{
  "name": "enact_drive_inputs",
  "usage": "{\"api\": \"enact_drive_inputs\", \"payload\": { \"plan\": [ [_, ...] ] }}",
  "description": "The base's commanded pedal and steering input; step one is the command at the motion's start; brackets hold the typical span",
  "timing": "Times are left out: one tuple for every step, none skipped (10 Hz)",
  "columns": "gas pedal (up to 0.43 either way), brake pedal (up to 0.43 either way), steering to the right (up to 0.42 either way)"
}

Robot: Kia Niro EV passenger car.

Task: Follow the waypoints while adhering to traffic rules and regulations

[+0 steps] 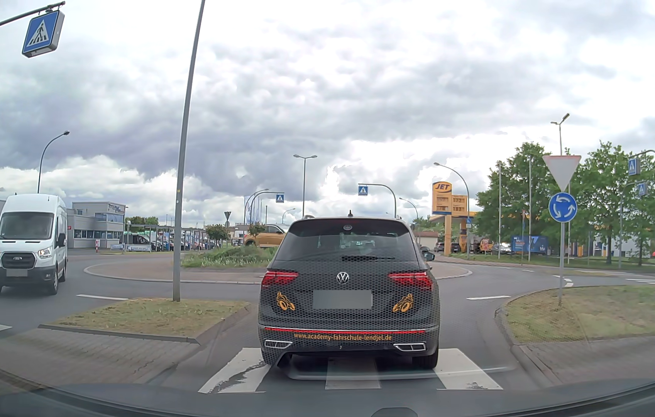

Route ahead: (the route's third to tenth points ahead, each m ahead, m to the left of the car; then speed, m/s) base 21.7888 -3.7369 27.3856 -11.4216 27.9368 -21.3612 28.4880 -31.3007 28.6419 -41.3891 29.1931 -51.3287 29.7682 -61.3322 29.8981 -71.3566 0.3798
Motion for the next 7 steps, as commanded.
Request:
{"api": "enact_drive_inputs", "payload": {
  "plan": [
    [0.028, 0.0, 0.0],
    [0.067, 0.0, 0.0],
    [0.11, 0.0, -0.001],
    [0.157, 0.0, -0.002],
    [0.177, 0.0, -0.002],
    [0.177, 0.0, -0.002],
    [0.177, 0.0, -0.002]
  ]
}}
